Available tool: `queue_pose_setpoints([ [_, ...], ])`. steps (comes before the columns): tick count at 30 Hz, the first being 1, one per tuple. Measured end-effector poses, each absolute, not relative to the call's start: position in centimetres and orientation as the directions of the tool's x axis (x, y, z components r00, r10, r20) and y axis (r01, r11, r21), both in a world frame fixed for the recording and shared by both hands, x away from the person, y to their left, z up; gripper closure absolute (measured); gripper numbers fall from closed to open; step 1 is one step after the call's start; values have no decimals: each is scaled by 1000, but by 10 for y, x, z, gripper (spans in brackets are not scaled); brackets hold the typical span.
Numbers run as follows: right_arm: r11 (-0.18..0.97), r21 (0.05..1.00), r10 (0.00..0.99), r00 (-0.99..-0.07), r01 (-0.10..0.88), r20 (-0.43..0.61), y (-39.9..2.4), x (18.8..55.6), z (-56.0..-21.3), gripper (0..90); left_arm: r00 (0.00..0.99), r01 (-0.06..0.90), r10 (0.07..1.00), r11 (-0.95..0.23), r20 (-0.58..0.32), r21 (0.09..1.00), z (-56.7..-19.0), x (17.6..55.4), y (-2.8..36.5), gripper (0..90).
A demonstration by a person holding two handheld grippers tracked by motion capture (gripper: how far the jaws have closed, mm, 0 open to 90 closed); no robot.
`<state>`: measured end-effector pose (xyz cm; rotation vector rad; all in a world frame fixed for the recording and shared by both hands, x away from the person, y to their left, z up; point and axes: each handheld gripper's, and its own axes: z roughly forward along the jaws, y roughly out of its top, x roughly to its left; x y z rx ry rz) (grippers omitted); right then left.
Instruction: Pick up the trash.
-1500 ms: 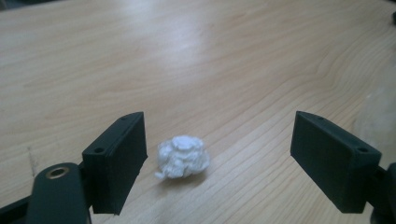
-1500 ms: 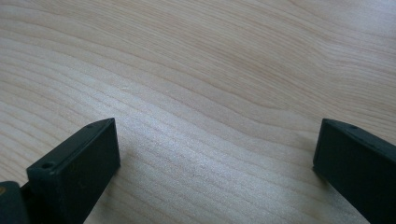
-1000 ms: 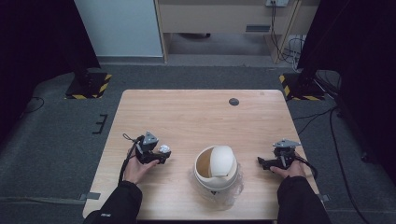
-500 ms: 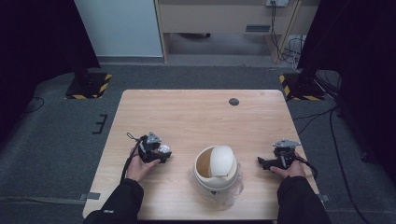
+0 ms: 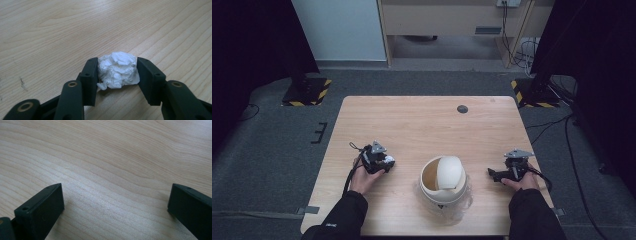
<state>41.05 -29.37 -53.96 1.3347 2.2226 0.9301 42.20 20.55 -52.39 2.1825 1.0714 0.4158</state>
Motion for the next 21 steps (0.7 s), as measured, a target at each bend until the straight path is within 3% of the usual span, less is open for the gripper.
queue_pose_setpoints([
  [8, 328, 708, 881, -474, 626, 10, -294, 411, -540, 7, 614, 586, 789, -435, -24, 684, -518, 418, 203, 634],
  [21, 328, 708, 881, -474, 625, 10, -294, 411, -540, 7, 642, 537, 762, -369, -83, 759, -492, 399, 204, 629],
])
